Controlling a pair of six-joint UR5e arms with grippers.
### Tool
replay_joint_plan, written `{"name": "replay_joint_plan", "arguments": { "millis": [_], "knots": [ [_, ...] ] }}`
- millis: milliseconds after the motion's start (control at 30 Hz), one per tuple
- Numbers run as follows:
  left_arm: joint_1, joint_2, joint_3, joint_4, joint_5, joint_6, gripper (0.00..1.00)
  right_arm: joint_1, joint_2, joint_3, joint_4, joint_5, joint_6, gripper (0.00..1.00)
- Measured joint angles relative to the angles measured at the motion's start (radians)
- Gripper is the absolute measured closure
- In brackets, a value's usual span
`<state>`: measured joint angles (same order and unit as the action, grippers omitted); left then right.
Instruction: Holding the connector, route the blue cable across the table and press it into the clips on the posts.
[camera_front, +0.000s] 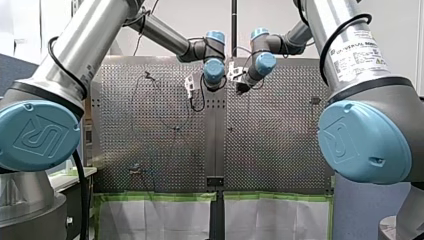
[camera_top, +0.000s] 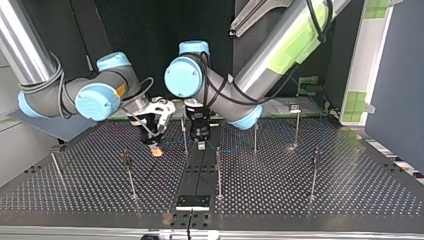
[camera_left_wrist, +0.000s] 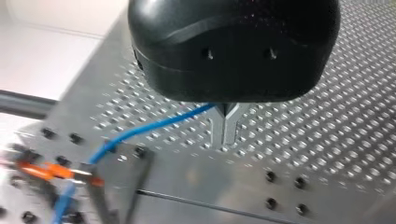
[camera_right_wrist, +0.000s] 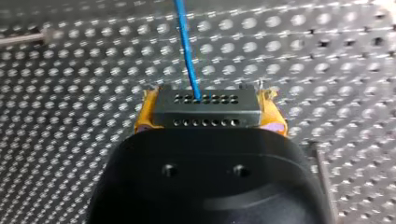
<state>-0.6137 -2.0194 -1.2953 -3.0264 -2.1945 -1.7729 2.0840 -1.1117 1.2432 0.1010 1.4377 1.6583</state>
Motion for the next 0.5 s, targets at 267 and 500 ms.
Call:
{"name": "replay_joint_plan", "arguments": {
  "millis": [267, 500],
  "knots": [
    [0.002, 0.019, -0.065, 0.065, 0.041, -0.003, 1.00, -0.004, -0.001, 0.062, -0.002, -0.010, -0.030, 1.00],
    [0.003, 0.019, -0.128, 0.128, 0.064, 0.000, 1.00, -0.009, -0.003, 0.126, -0.004, -0.053, -0.046, 1.00]
  ]
}}
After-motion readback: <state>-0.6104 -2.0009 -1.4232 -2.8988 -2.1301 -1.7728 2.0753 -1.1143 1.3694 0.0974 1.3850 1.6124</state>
